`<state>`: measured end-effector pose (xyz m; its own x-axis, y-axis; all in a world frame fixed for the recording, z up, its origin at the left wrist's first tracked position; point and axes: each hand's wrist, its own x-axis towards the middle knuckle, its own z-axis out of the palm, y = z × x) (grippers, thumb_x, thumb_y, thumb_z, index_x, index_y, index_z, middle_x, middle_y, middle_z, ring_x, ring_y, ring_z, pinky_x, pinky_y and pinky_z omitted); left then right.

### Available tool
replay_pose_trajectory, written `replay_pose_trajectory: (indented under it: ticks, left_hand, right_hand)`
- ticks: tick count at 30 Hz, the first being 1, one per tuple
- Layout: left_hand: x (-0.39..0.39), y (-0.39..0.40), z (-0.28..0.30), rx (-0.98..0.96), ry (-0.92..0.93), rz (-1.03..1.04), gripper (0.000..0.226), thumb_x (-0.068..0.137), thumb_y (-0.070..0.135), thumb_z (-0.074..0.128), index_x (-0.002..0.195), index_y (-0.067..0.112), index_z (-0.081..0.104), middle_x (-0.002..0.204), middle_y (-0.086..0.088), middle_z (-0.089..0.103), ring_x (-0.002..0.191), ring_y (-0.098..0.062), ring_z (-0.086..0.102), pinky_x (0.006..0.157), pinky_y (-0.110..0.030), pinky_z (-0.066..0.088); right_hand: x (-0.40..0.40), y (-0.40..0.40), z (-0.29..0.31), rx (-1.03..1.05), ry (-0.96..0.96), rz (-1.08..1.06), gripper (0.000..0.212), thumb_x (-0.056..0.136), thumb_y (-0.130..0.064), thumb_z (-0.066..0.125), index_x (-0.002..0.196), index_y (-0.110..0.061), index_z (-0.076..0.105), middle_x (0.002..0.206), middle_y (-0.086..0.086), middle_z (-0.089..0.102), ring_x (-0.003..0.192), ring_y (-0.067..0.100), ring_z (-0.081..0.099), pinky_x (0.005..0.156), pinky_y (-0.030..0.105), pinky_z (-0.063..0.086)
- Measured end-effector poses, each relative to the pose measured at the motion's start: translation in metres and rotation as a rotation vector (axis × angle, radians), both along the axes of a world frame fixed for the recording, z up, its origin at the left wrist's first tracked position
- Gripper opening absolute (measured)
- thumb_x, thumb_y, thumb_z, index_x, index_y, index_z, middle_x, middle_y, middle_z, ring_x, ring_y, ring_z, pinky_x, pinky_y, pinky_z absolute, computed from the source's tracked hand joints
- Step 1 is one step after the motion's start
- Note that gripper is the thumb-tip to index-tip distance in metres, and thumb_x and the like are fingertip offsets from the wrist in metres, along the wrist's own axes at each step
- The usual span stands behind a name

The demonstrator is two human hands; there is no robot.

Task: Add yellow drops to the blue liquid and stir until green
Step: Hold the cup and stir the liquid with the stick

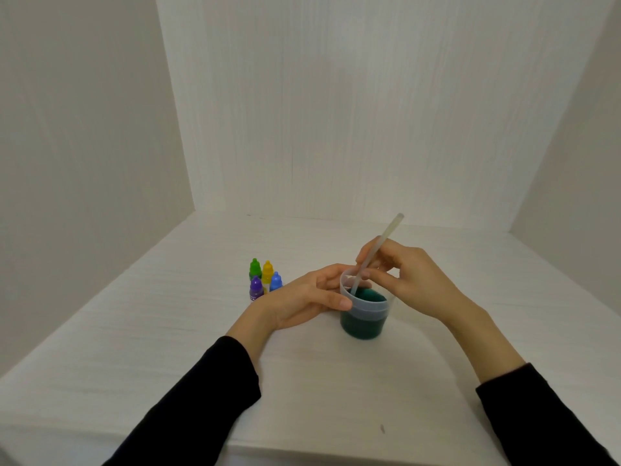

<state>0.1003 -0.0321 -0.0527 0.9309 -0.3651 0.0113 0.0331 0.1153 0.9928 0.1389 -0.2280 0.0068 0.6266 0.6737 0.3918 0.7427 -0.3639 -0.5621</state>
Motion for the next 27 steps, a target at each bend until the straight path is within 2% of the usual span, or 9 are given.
replay_pose_trajectory:
  ticks: [6,10,14,18,20,25,27]
  left_hand:
    - [0.001,0.000,-0.001,0.007,0.006,0.001,0.060,0.078,0.004,0.066,0.133,0.021,0.051,0.133,-0.002,0.061,0.125,-0.020,0.055,0.100,-0.032,0.046]
    - [0.000,0.000,0.001,0.013,0.002,-0.007,0.068,0.071,0.013,0.073,0.134,0.022,0.050,0.135,-0.001,0.060,0.128,-0.020,0.054,0.099,-0.030,0.046]
    - [0.000,0.000,0.001,0.017,0.012,0.011,0.061,0.075,0.004,0.067,0.131,0.022,0.052,0.131,0.002,0.063,0.123,-0.015,0.057,0.096,-0.028,0.047]
    - [-0.001,0.000,0.000,0.033,0.006,0.009,0.058,0.079,-0.001,0.061,0.131,0.022,0.052,0.127,0.004,0.065,0.115,-0.010,0.060,0.093,-0.026,0.049]
    - [-0.001,0.000,0.000,0.029,0.006,0.020,0.060,0.078,-0.001,0.061,0.134,0.017,0.050,0.133,-0.002,0.060,0.119,-0.014,0.058,0.097,-0.029,0.047]
    - [-0.002,-0.001,0.001,0.004,-0.005,0.001,0.063,0.078,-0.002,0.060,0.137,0.014,0.047,0.139,-0.011,0.054,0.124,-0.022,0.054,0.103,-0.034,0.045]
    - [-0.003,-0.001,0.001,-0.003,-0.007,0.004,0.067,0.077,-0.003,0.060,0.140,0.013,0.044,0.146,-0.015,0.048,0.132,-0.028,0.049,0.109,-0.039,0.041]
  right_hand:
    - [0.002,-0.004,0.000,-0.050,-0.137,-0.045,0.018,0.091,-0.019,0.056,0.097,-0.035,0.051,0.087,-0.017,0.062,0.083,-0.002,0.057,0.068,0.009,0.045]
    - [0.001,-0.007,0.002,-0.069,-0.150,-0.063,0.014,0.088,-0.017,0.058,0.093,-0.029,0.054,0.085,-0.009,0.065,0.080,0.009,0.061,0.073,0.025,0.051]
    - [-0.004,-0.007,0.005,-0.047,-0.121,-0.030,0.017,0.082,-0.011,0.061,0.086,-0.027,0.058,0.080,-0.005,0.067,0.077,0.013,0.063,0.073,0.031,0.054]
    - [-0.008,-0.006,0.005,-0.017,-0.086,0.015,0.026,0.079,-0.008,0.066,0.079,-0.033,0.058,0.075,-0.010,0.066,0.071,0.007,0.062,0.069,0.021,0.052]
    - [-0.009,-0.005,0.004,0.002,-0.064,0.049,0.025,0.079,-0.008,0.068,0.079,-0.032,0.061,0.074,-0.010,0.067,0.070,0.006,0.062,0.067,0.018,0.051]
    - [-0.013,-0.001,0.002,0.083,0.020,0.123,0.017,0.080,-0.012,0.072,0.086,-0.027,0.065,0.080,-0.012,0.071,0.073,0.007,0.067,0.072,0.019,0.053]
    - [-0.014,0.002,0.001,0.110,0.041,0.132,0.016,0.080,-0.015,0.071,0.089,-0.027,0.065,0.082,-0.011,0.072,0.076,0.006,0.067,0.074,0.017,0.053]
